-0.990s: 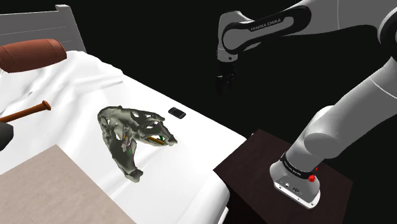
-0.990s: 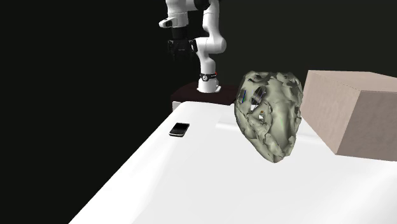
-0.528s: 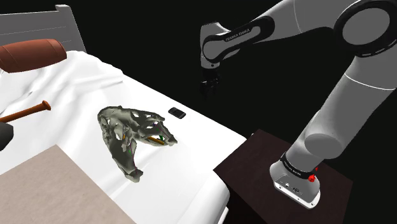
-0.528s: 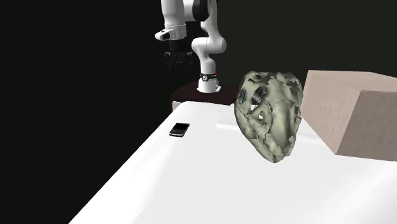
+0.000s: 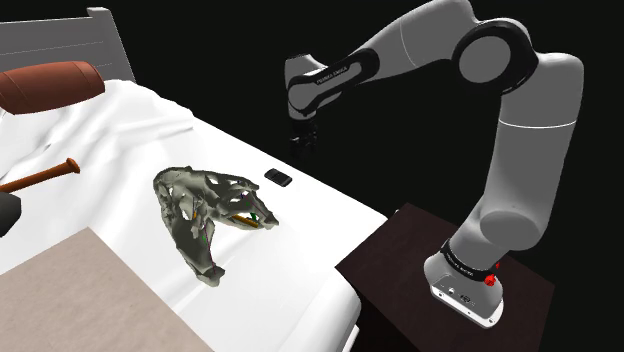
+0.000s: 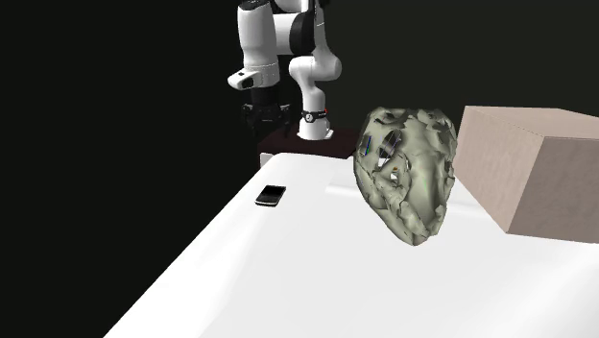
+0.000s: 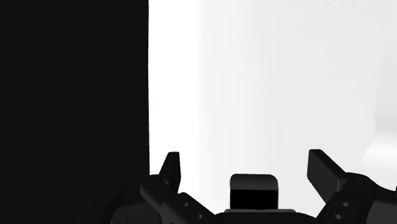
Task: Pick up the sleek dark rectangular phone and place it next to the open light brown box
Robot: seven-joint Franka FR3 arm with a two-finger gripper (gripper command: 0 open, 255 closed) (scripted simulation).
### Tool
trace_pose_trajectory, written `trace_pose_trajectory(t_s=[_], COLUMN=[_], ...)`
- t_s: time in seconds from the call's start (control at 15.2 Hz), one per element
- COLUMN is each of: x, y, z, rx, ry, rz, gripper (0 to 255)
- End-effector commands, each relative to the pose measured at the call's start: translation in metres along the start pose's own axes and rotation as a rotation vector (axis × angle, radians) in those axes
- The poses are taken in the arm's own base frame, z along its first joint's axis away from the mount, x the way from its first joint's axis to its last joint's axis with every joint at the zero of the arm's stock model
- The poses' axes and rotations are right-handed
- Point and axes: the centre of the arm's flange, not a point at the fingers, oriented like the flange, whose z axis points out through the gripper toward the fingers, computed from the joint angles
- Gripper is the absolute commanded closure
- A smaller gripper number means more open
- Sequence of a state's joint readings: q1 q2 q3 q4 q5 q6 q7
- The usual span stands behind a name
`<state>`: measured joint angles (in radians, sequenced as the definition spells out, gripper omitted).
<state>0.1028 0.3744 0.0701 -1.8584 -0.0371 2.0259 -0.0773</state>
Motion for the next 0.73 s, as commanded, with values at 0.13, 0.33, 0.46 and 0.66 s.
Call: trace_pose_trajectory(t_s=[0.13,0.33,0.46,0.66], x=[0.049,0.084,0.107,0.134], y=[-0.011,-0.019,-0.024,-0.032], z=[0.026,0.044,0.055,0.069], rx=[-0.011,-0.019,-0.024,-0.030], ry=[-0.003,-0.006,-0.007,-0.009], rz=[-0.038,-0.066,-0.085,-0.108], gripper=[0,0,0,0])
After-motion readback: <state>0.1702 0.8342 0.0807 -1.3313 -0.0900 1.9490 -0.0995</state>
